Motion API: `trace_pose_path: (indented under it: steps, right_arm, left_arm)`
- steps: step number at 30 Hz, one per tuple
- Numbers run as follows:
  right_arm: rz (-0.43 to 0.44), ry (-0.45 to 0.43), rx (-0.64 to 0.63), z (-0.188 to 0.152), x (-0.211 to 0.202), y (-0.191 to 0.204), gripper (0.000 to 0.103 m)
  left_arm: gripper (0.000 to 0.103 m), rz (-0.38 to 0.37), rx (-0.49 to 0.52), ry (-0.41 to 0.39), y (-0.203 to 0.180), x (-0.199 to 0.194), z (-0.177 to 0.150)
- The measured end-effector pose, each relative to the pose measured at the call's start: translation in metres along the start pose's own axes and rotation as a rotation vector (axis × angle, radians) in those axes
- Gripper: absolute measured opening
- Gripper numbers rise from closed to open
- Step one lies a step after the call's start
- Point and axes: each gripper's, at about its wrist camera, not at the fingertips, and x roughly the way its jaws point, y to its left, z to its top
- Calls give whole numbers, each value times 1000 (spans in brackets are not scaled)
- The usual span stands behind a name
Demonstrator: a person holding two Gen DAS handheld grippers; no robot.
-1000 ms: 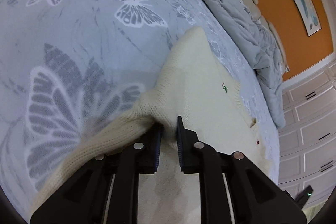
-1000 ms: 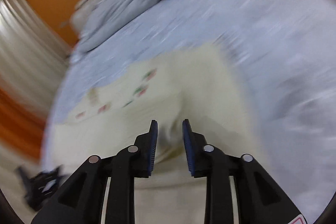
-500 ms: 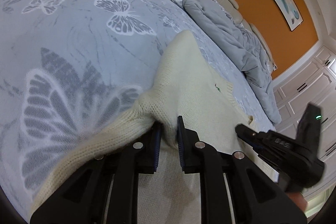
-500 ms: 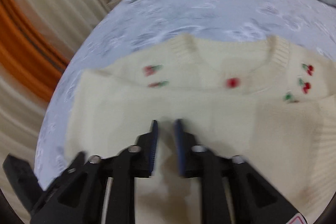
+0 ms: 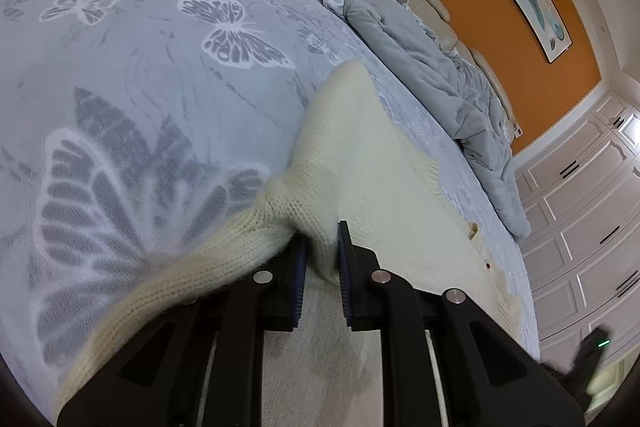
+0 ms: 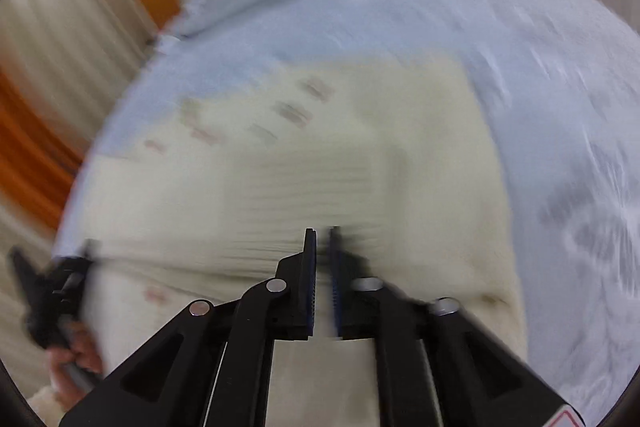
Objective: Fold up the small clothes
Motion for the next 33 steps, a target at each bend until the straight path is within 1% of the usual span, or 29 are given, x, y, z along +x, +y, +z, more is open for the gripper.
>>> trace_pose_path:
  steps: [1, 2, 3, 4, 5, 6, 7, 8, 9, 10, 11, 12, 13, 14, 15, 17, 18, 19, 20, 21, 23, 24, 25, 26, 28, 30, 31, 33]
  right_arm:
    - [25, -18, 52, -1, -4, -10, 0]
    - [-10, -47, 90, -2, -17, -14, 0]
    - [-48, -72, 106, -3, -28, -15, 15]
    - [-85, -90, 122, -5, -38, -15, 16]
    - [-72, -95, 163, -12, -52, -19, 16]
    - [-29, -91, 187, -20, -64, -22, 17]
    - [-12, -82, 187, -35, -82, -24, 30]
    - [-37, -71, 164, -46, -93, -27, 41]
    - [-87, -55, 124, -63, -111, -28, 63]
    - [-113, -48, 104, -75, -124, -30, 76]
    - [-136, -28, 77, -100, -146, -35, 76]
    - [-148, -7, 56, -116, -158, -39, 76]
    - [-171, 24, 41, -136, -171, -43, 76]
    - [-181, 54, 43, -153, -180, -49, 76]
    - [-179, 85, 57, -167, -187, -53, 76]
    - [-144, 147, 109, -194, -199, -63, 76]
    - [-121, 168, 138, -204, -200, -66, 76]
    - [-94, 184, 166, -212, -199, -68, 76]
    - [-45, 204, 204, -221, -192, -69, 76]
    - [-11, 216, 219, -227, -188, -69, 76]
    - [41, 237, 255, -235, -172, -65, 78]
    - [48, 233, 260, -238, -165, -62, 82]
    - [38, 206, 254, -238, -162, -58, 86]
    - [45, 187, 250, -238, -163, -54, 86]
    - [60, 169, 257, -241, -165, -41, 85]
    - [111, 160, 276, -242, -166, -35, 83]
    - [116, 160, 277, -242, -165, -32, 80]
    - [96, 162, 251, -244, -163, -25, 79]
  left_arm:
    - [15, 2, 0, 0, 0, 0, 0]
    - [15, 3, 1, 0, 0, 0, 0]
    - [15, 3, 0, 0, 0, 0, 0]
    - [15, 1, 0, 0, 0, -1, 0]
    - [15, 2, 0, 1, 0, -1, 0]
    - [15, 1, -4, 6, 0, -1, 0]
    - [15, 4, -8, 18, -1, -1, 1]
    - [17, 10, -9, 38, -1, -5, 2]
    - [22, 8, -5, 73, -2, -16, 2]
    - [34, 3, -4, 92, -1, -27, 0]
    - [41, -1, -1, 113, 2, -43, -5]
    - [57, 0, 7, 136, 6, -67, -11]
    - [82, 5, 12, 147, 12, -94, -18]
    - [90, 25, 12, 151, 17, -112, -24]
    - [93, 55, 4, 164, 28, -143, -35]
    - [96, 85, -22, 217, 44, -172, -50]
    - [96, 115, -53, 264, 58, -187, -63]
    - [96, 127, -85, 289, 69, -197, -74]
    - [96, 118, -105, 290, 76, -204, -81]
    - [96, 85, -118, 256, 81, -216, -90]
    - [96, 89, -131, 234, 81, -223, -99]
    - [97, 103, -126, 226, 77, -223, -103]
    - [97, 116, -116, 218, 74, -222, -105]
    - [97, 137, -109, 215, 72, -219, -106]
    - [96, 150, -129, 206, 71, -220, -106]
    - [94, 142, -177, 201, 73, -223, -104]
    - [93, 144, -196, 202, 75, -226, -103]
    - [93, 124, -265, 196, 82, -233, -101]
